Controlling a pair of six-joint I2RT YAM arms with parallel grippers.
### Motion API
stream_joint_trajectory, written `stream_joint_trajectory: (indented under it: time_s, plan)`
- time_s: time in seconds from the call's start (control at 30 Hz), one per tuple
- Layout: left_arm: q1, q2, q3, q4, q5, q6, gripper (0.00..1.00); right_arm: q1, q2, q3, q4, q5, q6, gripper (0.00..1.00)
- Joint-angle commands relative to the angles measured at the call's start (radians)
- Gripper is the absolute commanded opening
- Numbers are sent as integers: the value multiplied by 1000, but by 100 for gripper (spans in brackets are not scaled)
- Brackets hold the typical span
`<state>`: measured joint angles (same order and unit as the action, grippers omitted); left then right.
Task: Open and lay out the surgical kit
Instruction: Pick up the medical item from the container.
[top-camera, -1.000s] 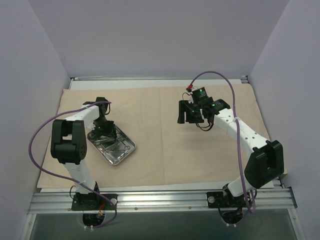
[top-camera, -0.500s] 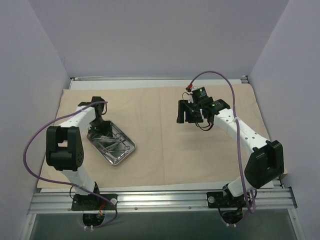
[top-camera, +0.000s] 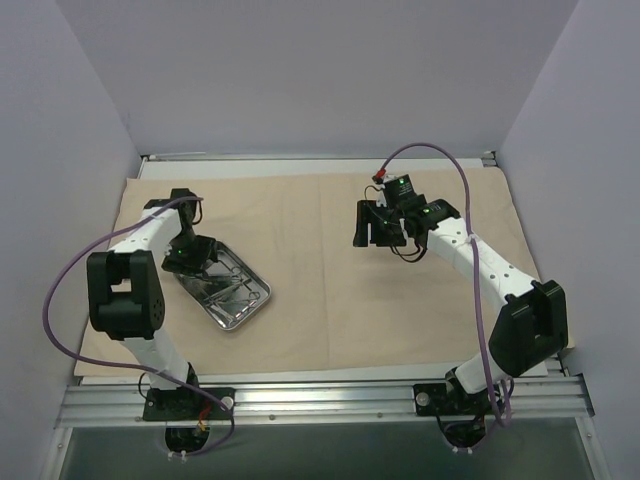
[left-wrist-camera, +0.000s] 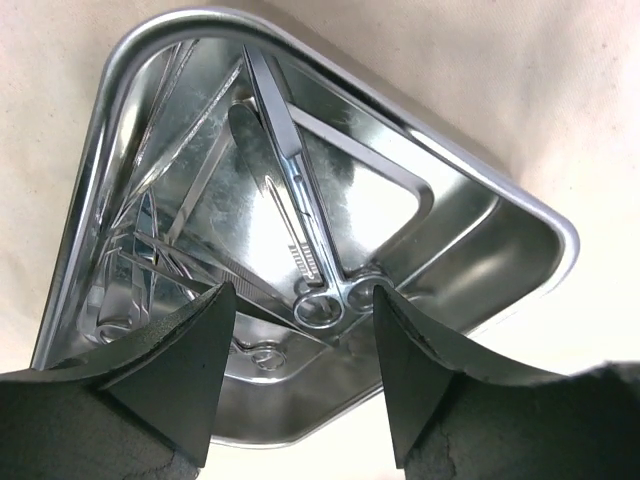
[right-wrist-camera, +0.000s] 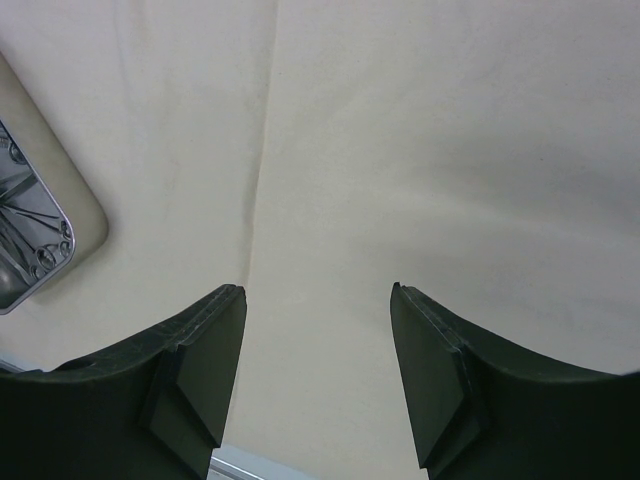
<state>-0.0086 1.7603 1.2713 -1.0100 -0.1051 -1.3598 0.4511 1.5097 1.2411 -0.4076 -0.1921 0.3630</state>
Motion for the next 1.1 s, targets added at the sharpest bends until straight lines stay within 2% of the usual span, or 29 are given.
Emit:
stream_joint_trajectory:
  time_s: [0.0, 0.17, 0.4, 0.43, 0.5, 0.53, 0.6, 1.0, 1.07]
  plan:
    - [13, 36, 17, 1, -19, -15, 66, -3, -43, -6, 3, 0, 5, 60]
    - [32, 85, 17, 30, -18, -32, 65, -5, -37, -2, -2, 3, -1, 60]
    - [25, 155, 48, 11, -50, -32, 58, -5, -28, 1, 0, 3, -7, 59]
    - [27, 162, 53, 7, -53, -25, 51, -5, -29, 3, 0, 5, -9, 59]
    - [22, 182, 71, -2, -57, -24, 43, -5, -23, 6, -2, 3, -10, 59]
    - [19, 186, 74, -2, -58, -21, 33, -5, -20, 9, -2, 3, -10, 59]
    - [19, 189, 79, -2, -48, -16, 26, -5, -17, 12, -2, 3, -13, 59]
    - [19, 65, 39, -10, -16, 24, 3, -3, -16, 23, -5, -1, -15, 59]
    - [19, 50, 46, -21, -8, 33, 2, -3, -19, 23, 0, -4, -13, 59]
